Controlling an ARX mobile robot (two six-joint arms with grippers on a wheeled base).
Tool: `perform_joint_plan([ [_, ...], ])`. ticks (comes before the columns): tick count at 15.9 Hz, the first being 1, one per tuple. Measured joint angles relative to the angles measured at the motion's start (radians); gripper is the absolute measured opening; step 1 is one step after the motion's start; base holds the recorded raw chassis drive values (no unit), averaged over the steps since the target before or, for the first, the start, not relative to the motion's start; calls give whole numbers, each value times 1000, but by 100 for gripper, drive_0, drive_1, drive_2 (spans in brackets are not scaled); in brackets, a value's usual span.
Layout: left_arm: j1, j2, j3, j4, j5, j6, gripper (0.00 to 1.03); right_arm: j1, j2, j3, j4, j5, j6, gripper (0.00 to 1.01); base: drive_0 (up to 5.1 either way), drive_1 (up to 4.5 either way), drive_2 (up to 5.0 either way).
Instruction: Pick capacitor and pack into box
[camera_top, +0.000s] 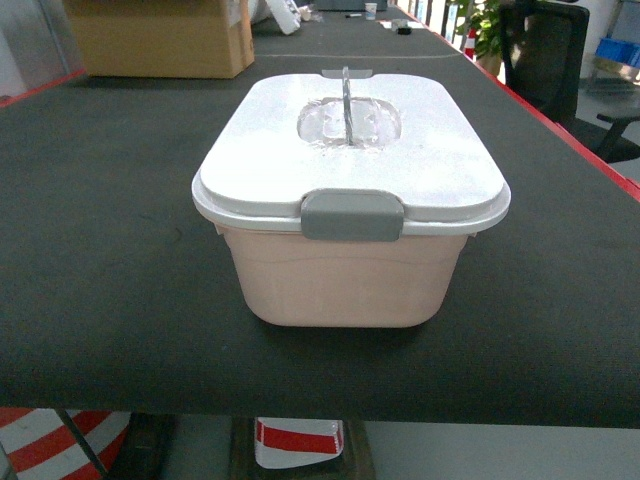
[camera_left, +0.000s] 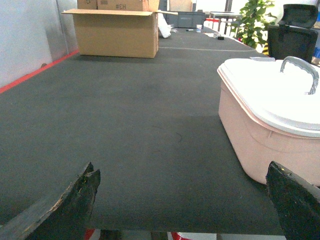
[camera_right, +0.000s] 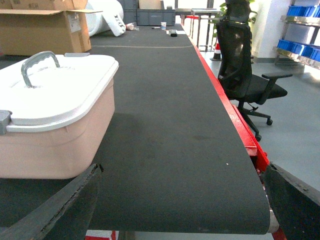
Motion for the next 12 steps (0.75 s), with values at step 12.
perform_joint_plan([
  [12,0,0,0,0,0,0,98,0,0,0,0,0,0,98,0,0,0],
])
